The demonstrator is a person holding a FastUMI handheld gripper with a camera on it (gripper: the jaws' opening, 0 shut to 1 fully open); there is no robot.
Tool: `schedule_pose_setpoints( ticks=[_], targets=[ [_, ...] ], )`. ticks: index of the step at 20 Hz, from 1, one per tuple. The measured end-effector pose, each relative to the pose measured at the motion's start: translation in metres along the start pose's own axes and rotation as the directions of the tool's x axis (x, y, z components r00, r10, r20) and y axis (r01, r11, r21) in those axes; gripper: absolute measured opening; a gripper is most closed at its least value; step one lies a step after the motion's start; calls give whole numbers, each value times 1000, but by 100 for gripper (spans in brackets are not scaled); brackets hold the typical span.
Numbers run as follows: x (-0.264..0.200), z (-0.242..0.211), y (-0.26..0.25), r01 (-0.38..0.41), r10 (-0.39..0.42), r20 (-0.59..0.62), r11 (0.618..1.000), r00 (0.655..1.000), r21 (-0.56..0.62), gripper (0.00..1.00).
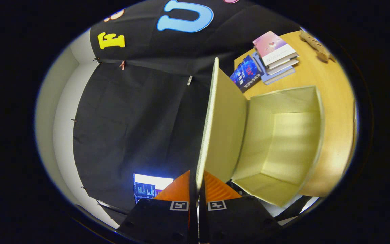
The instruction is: Open the storage box then place both shoes into the box .Put the left shoe in first, then the right shoe, with the right side of both shoes facing outward in a uniform manner.
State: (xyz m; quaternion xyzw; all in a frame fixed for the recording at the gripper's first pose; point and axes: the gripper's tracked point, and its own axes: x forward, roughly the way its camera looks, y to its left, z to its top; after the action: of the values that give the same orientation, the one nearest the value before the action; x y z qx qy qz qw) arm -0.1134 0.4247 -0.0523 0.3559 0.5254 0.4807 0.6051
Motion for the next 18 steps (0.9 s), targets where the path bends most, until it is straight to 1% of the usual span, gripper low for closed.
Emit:
schedule_pose_setpoints(
  ticks=[4, 11, 15, 16, 18],
  targets=[
    [55, -6, 30, -7, 6, -34, 999, 999, -37, 6],
    [141, -20, 41, 40, -45, -72, 997, 996, -64, 6],
    [162, -23, 35, 73, -78, -75, 996, 994, -59, 6],
    [166, -22, 34, 76, -80, -68, 996, 995, -53, 7],
    [162, -16, 32, 84, -87, -48, 995, 995, -62, 13]
  ],
)
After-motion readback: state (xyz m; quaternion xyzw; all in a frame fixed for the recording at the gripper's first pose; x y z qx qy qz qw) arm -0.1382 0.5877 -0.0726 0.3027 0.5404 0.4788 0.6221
